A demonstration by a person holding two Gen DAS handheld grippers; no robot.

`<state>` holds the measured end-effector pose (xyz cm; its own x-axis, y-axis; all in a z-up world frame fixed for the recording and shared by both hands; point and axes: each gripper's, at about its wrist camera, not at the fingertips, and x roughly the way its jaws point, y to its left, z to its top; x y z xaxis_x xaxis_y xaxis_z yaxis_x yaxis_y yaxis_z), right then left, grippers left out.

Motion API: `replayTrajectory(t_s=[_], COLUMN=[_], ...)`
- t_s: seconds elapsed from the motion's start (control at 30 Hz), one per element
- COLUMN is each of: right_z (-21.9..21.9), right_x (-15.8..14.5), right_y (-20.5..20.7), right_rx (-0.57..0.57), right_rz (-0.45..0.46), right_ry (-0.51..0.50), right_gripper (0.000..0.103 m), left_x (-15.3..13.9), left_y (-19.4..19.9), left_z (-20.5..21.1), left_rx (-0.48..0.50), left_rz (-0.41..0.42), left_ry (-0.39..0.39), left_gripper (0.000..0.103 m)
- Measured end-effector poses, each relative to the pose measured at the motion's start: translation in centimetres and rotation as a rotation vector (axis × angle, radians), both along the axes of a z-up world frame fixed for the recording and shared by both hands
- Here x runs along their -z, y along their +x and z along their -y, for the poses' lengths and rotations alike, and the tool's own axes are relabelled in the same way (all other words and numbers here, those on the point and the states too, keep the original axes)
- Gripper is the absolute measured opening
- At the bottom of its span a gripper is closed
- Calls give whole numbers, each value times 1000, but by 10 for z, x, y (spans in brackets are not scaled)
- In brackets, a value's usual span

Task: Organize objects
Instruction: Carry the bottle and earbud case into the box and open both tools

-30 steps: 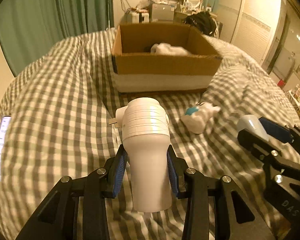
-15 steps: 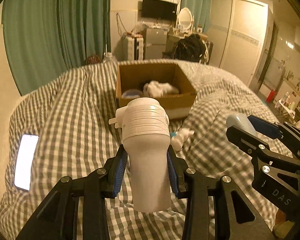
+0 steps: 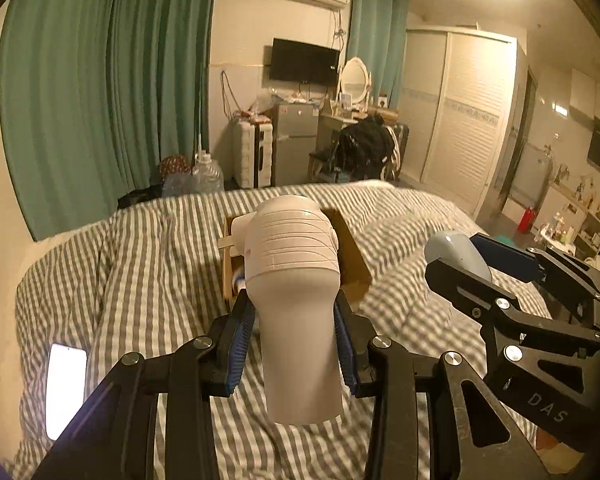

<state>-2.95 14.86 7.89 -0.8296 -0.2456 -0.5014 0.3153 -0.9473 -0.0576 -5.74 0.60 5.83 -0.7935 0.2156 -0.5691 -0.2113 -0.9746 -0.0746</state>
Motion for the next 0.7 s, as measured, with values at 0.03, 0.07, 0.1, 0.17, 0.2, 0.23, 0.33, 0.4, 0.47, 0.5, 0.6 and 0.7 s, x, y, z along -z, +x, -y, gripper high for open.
replayTrajectory(t_s=[0.03, 0.07, 0.1, 0.17, 0.2, 0.23, 0.33, 0.4, 0.47, 0.5, 0.6, 0.7], right_z=[0, 1, 2, 5, 6, 7, 12, 15, 19, 20, 25, 26], right_x=[-4, -8, -13, -20, -23, -26, -33, -37, -39, -39, -37, -32], right_y=[-4, -8, -14, -24, -29, -35, -54, -67, -80, -86, -106, -127], right_rx=[-1, -3, -7, -12, -13, -14, -20, -26, -30, -29, -30, -26], right_rz=[-6, -15, -21, -33, -39, -44, -54, -58, -58, -57, -51, -39], right_ry=[0, 0, -2, -1, 4, 7, 11, 8, 14, 13, 14, 16], right_gripper=[50, 50, 50, 50, 50, 50, 50, 50, 50, 50, 50, 50], left_x=[-3, -7, -9, -15, -17, -20, -25, -26, -25, -24, -16, -2], left_y=[-6, -13, -18, -30, -36, -43, -62, -74, -88, -94, -114, -134], left_z=[1, 2, 2, 4, 4, 5, 7, 8, 9, 9, 8, 9], left_rx=[-1, -3, -5, -11, -13, -16, -25, -30, -33, -36, -40, -43], left_rz=[-7, -13, -18, -32, -37, -42, -54, -60, -57, -54, -39, -16], left_ry=[1, 4, 5, 5, 3, 4, 0, -3, -6, -7, -15, -12], left_gripper=[39, 39, 39, 39, 39, 39, 39, 39, 39, 39, 39, 39])
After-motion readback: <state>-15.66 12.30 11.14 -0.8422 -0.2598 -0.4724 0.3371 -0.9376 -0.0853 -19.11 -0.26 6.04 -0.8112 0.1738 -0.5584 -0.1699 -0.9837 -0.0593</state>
